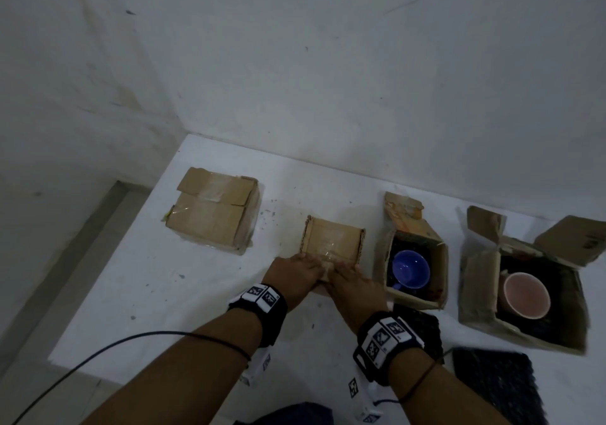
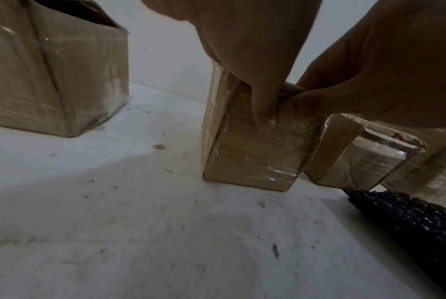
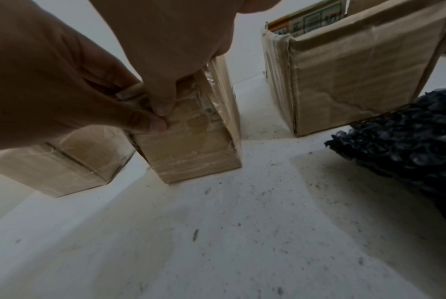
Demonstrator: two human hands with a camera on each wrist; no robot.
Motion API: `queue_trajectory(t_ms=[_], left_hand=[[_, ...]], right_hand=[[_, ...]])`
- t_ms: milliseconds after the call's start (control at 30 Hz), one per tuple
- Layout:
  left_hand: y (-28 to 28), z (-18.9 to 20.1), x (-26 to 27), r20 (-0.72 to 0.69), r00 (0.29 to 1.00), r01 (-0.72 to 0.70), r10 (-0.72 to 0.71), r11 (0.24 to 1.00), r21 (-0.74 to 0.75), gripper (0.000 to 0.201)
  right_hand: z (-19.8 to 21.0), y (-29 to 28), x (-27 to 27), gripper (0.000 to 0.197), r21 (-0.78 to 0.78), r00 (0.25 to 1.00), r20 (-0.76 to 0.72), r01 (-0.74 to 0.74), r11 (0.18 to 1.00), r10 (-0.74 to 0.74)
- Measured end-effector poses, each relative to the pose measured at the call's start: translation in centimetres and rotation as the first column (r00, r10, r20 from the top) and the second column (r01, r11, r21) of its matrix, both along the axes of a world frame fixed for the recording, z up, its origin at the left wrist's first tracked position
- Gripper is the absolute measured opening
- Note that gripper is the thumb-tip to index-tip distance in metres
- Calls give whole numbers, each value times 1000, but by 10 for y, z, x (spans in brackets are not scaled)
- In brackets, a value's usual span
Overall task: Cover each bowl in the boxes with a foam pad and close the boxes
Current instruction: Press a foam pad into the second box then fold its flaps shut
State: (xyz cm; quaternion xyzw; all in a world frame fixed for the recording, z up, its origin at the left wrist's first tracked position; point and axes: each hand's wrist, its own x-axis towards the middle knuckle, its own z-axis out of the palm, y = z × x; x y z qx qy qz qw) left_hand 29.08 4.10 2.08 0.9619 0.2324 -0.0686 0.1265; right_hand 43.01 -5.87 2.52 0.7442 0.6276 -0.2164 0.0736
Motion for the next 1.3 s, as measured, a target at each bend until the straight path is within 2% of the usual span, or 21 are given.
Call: queue_trajectory(t_ms=[133, 333, 433, 567, 733, 867, 933, 1066, 1133, 1166, 1233, 1300], left_hand=[[6, -9, -8, 10, 998, 59, -59, 998, 19, 32], [5, 4, 1, -95, 995, -10, 8, 1000, -23, 36], [7, -1, -3, -93, 995, 29, -33, 999, -39, 36], [11, -2, -7, -116, 988, 102, -103, 995, -18, 49], [10, 2, -11, -38, 993, 114, -115, 993, -24, 45], [14, -3, -11, -7, 989, 149, -149, 989, -2, 39], [14, -7, -13, 58, 982, 182, -182, 983, 13, 38], [15, -7, -13, 53, 984, 171, -170, 985, -11, 62], [14, -1, -9, -11, 990, 140, -140, 990, -17, 68], [13, 1, -6, -39, 991, 129, -129, 992, -8, 63], [15, 0, -5, -55, 992, 117, -116, 993, 28, 47], [10, 1, -2, -65, 992, 114, -111, 992, 48, 46]], right_hand=[[-3, -6, 7, 42, 39, 995, 9, -95, 995, 95], [-2, 3, 5, 38, 15, 999, 19, -29, 999, 29], [2, 1, 4, 38, 11, 999, 13, -45, 999, 45], [5, -2, 4, 38, 76, 996, 26, -85, 993, 83], [10, -3, 0, 26, 129, 991, 108, -89, 988, 76], [9, -3, -2, 31, 184, 992, 103, -86, 979, 67], [11, -6, -3, 35, 217, 993, 102, -87, 972, 66], [17, -9, -5, 38, 263, 997, 58, -62, 963, 48], [11, -9, -4, 29, 266, 997, 65, -66, 962, 51], [8, -10, -2, 22, 274, 996, 63, -71, 959, 56], [2, -7, -1, 26, 269, 999, -22, -30, 963, 37], [-8, -8, 4, 31, 256, 998, -40, -40, 966, 52]])
